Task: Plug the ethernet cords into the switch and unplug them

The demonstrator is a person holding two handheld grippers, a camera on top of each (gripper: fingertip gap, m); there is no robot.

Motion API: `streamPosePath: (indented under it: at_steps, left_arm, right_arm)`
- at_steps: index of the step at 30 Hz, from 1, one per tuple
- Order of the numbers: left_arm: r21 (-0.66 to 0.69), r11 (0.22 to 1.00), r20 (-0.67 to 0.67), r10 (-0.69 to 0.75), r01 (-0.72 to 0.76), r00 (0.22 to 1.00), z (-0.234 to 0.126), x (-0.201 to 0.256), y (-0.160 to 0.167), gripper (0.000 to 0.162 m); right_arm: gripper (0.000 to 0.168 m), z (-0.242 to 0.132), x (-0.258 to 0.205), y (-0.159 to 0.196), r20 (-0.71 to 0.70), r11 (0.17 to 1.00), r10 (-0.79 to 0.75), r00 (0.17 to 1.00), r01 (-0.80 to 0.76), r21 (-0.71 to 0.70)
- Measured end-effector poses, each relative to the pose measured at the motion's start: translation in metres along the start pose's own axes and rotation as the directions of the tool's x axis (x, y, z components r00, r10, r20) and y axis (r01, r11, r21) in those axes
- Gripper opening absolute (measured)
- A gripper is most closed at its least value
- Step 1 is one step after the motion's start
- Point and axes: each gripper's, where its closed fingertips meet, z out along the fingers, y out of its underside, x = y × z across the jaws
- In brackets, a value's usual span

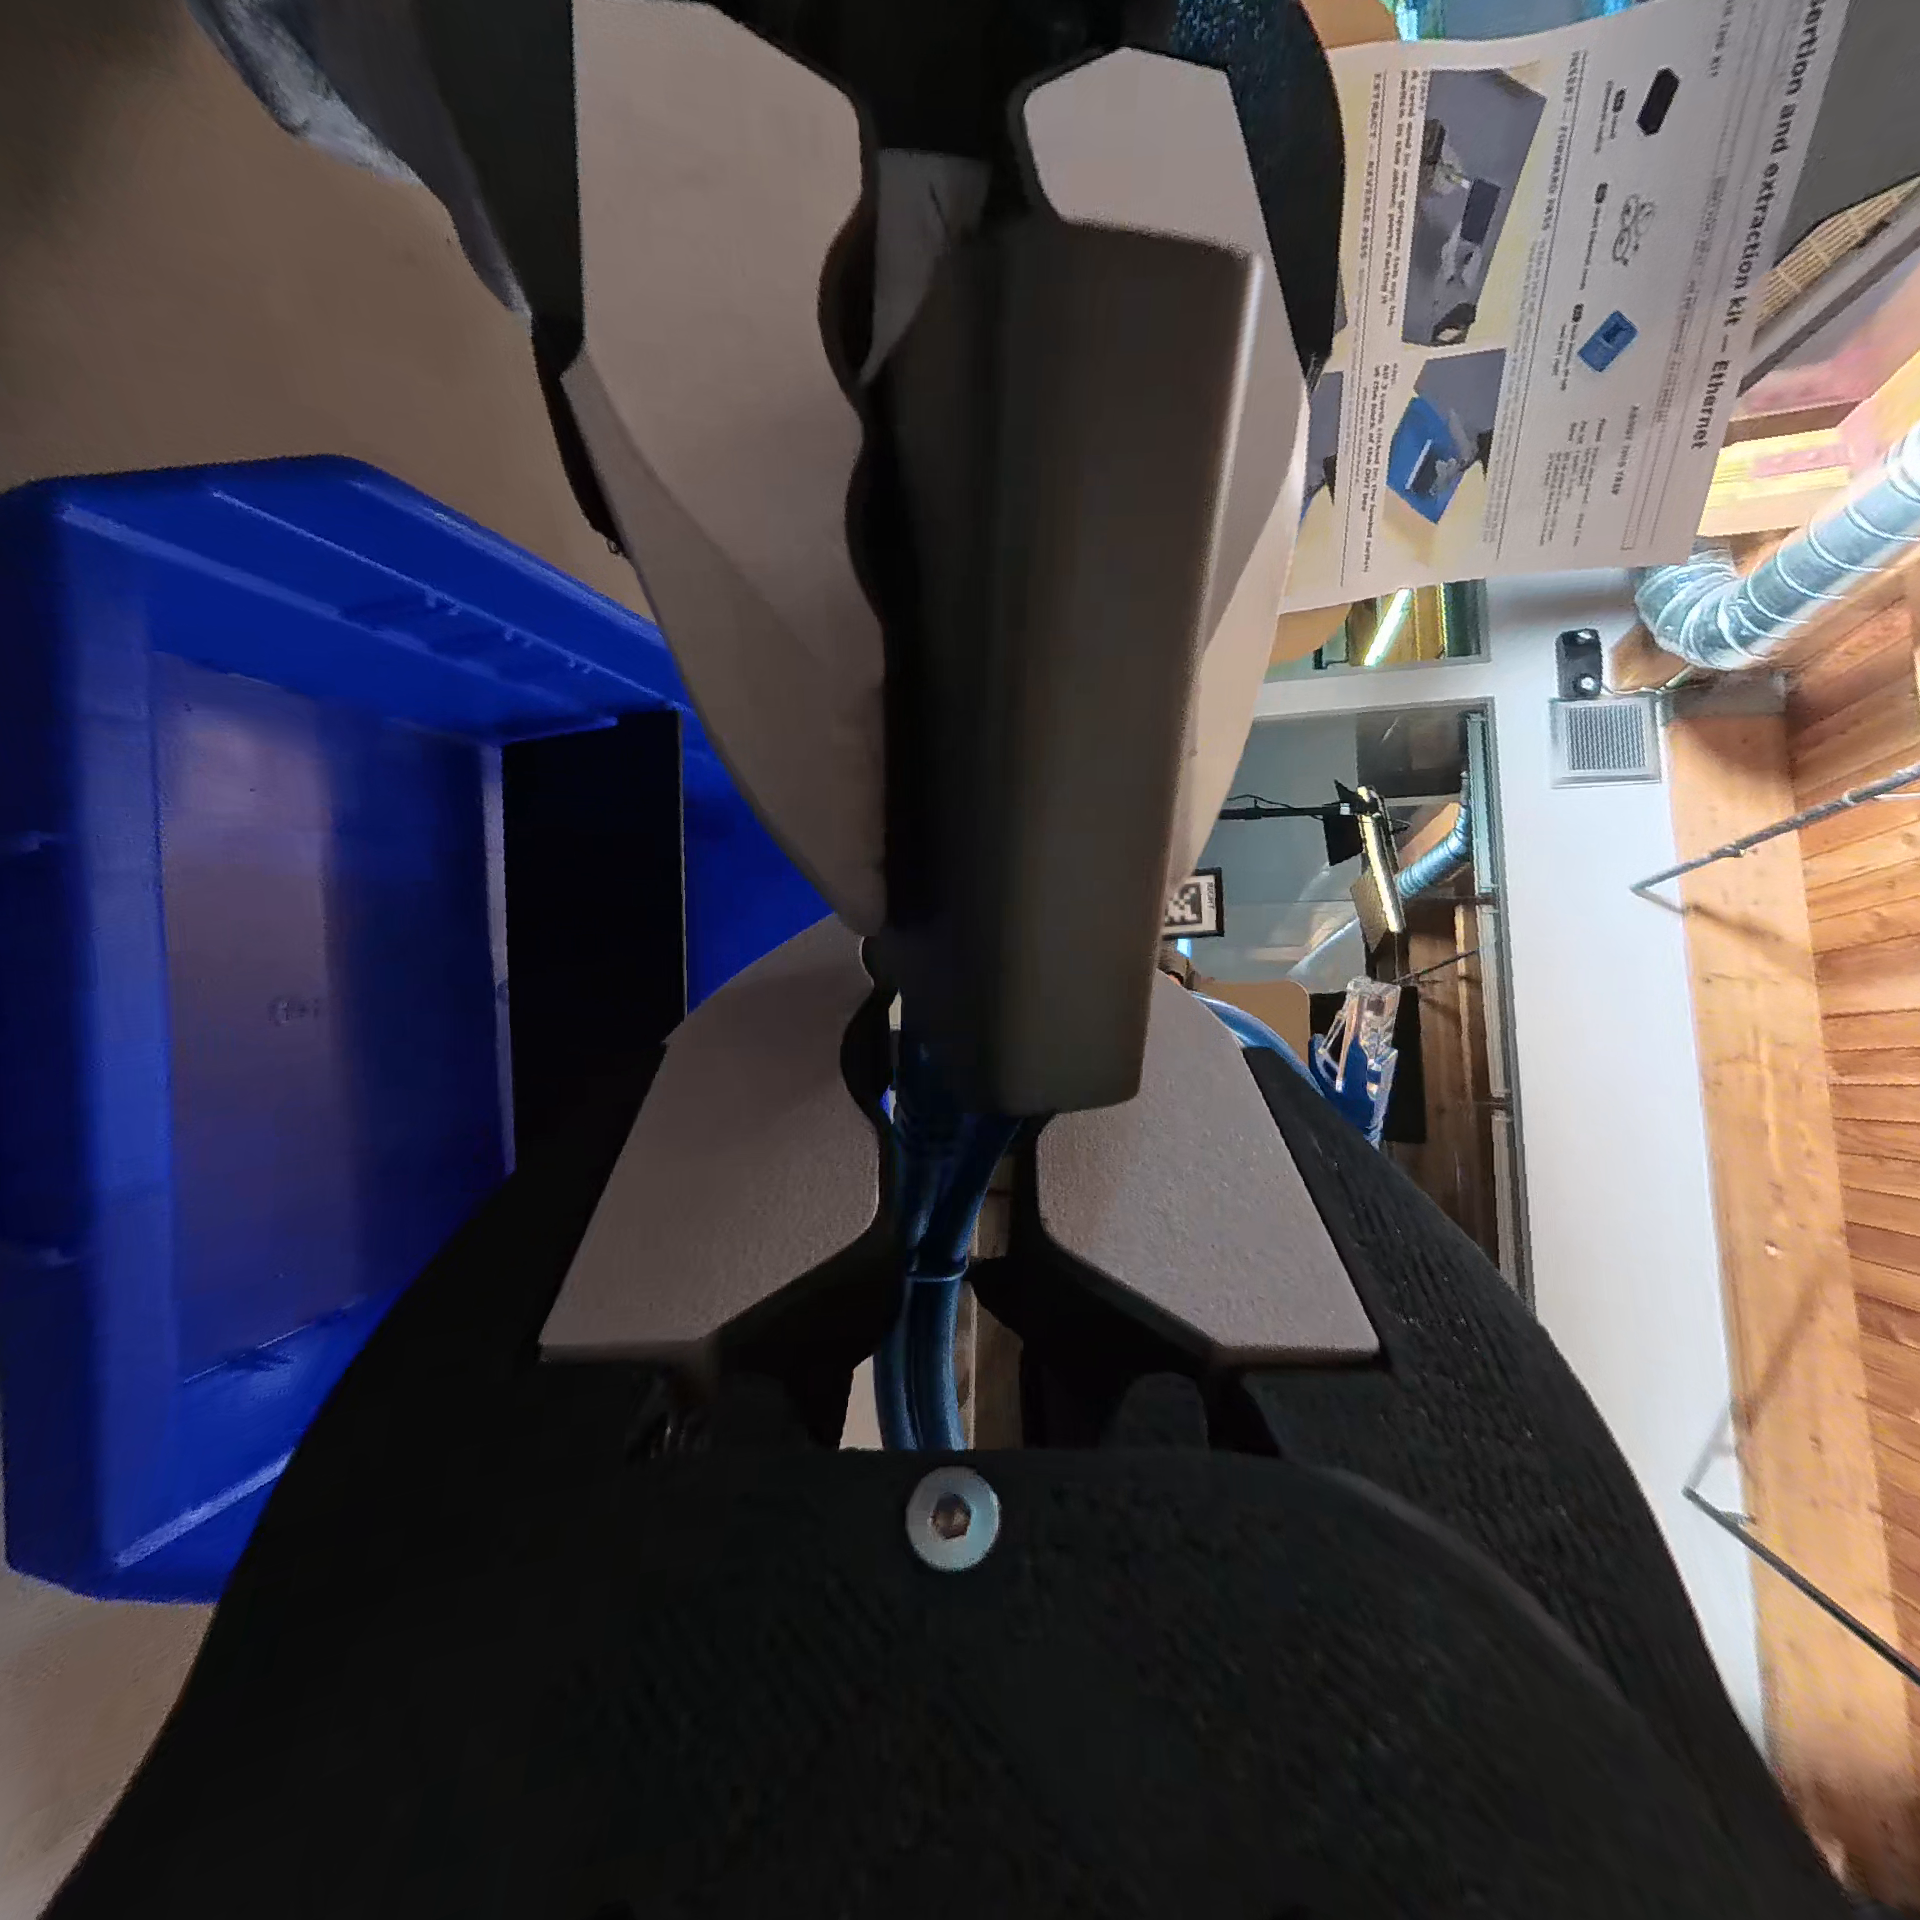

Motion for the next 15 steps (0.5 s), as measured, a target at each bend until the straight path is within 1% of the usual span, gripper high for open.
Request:
streamPosePath:
  at_steps: [4,6,7,10,12,15]
  left_arm:
    - [0.006,1.000,-0.001,0.000,0.000,1.000,0.000,0.001,-0.002,0.020]
    - [0.020,1.000,-0.013,-0.005,0.006,1.000,0.000,0.002,-0.006,0.020]
    - [0.024,0.999,-0.038,-0.024,0.025,0.999,-0.001,0.005,-0.007,0.020]
    - [0.009,0.998,-0.084,-0.065,0.066,0.994,0.000,0.011,-0.007,0.020]
    - [0.018,0.993,-0.114,-0.117,0.120,0.987,-0.001,0.013,-0.010,0.020]
    - [0.035,0.990,-0.149,-0.133,0.139,0.980,-0.002,0.017,-0.018,0.021]
  right_arm:
    - [0.017,0.000,0.000,-0.001,-0.019,1.000,-0.010,1.000,0.010,-0.001]
    - [0.014,-0.001,-0.001,-0.004,0.002,1.000,0.001,1.000,-0.001,0.012]
    - [0.014,-0.002,-0.005,-0.005,0.028,1.000,-0.018,0.999,0.018,0.018]
    - [0.013,-0.003,-0.010,-0.003,0.023,0.985,-0.171,0.985,0.171,-0.007]
    - [0.014,-0.005,-0.011,-0.007,0.020,0.970,-0.242,0.970,0.242,0.016]
    - [0.015,-0.011,-0.011,-0.014,-0.004,0.929,-0.365,0.931,0.364,0.060]
